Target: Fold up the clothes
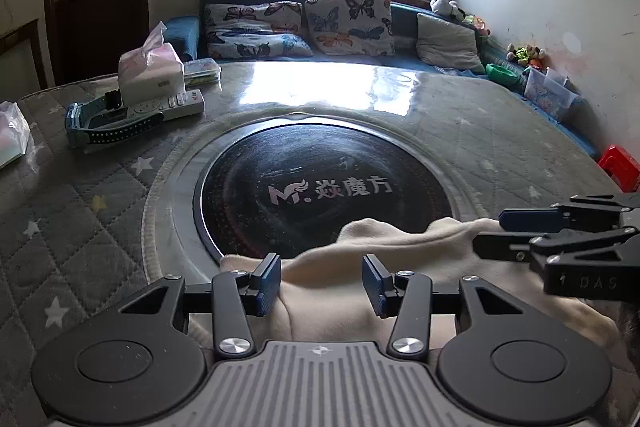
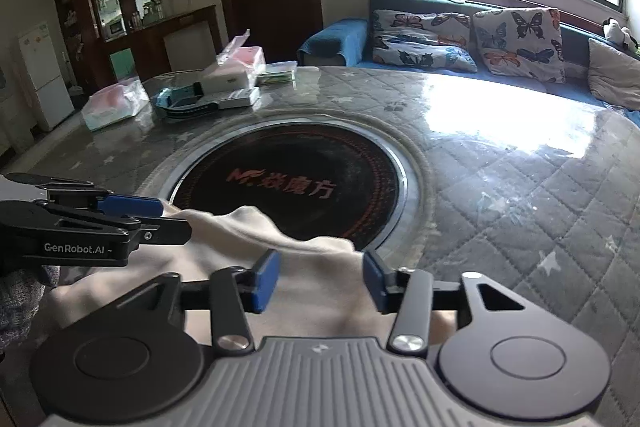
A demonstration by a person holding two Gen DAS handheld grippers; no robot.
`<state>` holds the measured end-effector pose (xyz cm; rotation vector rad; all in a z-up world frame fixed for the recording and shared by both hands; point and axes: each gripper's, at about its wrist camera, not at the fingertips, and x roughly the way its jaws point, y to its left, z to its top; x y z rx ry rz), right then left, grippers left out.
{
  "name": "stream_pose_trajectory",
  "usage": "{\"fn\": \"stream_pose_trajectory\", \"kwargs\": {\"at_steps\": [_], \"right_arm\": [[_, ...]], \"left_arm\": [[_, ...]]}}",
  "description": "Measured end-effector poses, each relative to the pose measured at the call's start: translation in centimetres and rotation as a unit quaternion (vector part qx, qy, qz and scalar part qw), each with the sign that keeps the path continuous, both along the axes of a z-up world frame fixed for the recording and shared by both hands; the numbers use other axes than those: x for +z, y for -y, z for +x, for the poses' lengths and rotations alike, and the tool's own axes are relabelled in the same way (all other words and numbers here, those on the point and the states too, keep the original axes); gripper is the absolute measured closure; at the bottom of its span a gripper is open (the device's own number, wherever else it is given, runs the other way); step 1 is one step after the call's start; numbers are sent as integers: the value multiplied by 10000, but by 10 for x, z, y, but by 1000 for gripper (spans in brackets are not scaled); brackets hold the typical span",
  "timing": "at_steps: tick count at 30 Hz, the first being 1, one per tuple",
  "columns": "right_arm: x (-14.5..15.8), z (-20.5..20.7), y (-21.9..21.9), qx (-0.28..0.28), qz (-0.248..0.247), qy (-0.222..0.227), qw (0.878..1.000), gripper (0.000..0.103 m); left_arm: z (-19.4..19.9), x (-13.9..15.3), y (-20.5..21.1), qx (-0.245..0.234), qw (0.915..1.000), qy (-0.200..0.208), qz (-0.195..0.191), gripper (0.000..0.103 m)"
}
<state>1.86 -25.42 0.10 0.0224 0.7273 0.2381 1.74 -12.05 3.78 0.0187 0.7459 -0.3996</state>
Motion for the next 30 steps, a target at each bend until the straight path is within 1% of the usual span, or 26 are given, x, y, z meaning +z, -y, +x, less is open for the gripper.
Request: {"fn": "stream_pose_trajectory", "kwargs": {"at_steps": [2, 3, 6, 8, 10, 14, 15, 17, 20, 22, 26, 30], "right_arm": [[0, -7, -4, 41, -33, 25, 10000, 50], [1, -11, -6, 62, -49, 37, 10000, 49], [2, -21, -10, 100, -74, 66, 9999, 43], [3, -28, -12, 105, -84, 111, 9998, 37], [4, -35, -15, 127, -129, 147, 9997, 27], [4, -49, -19, 98, -200, 254, 9994, 23], [4, -53, -20, 82, -187, 268, 9994, 20], [4, -60, -20, 55, -106, 289, 9995, 15], [5, -70, -21, -14, -123, 406, 9991, 7], [7, -77, -22, -75, -177, 506, 9985, 0], [10, -87, -23, -215, -241, 650, 9974, 0], [10, -93, -23, -303, -261, 710, 9967, 0]], "left_arm": [[-6, 2, -2, 29, 10000, 1, -22, 47], [-9, 2, -3, 45, 10000, -1, -36, 46], [-19, 3, -6, 110, 9999, -16, -69, 43], [-26, 3, -8, 145, 9999, -24, -73, 38], [-32, 3, -9, 173, 9998, -11, -57, 33], [-47, 4, -12, 208, 9998, 42, -43, 25], [-51, 4, -13, 212, 9997, 63, -40, 23], [-59, 5, -14, 218, 9997, 104, -63, 15], [-69, 8, -16, 226, 9995, 151, -139, 9], [-76, 10, -17, 251, 9994, 196, -154, 5], [-87, 13, -20, 294, 9989, 320, -173, 0], [-94, 14, -23, 353, 9986, 352, -160, 0]]}}
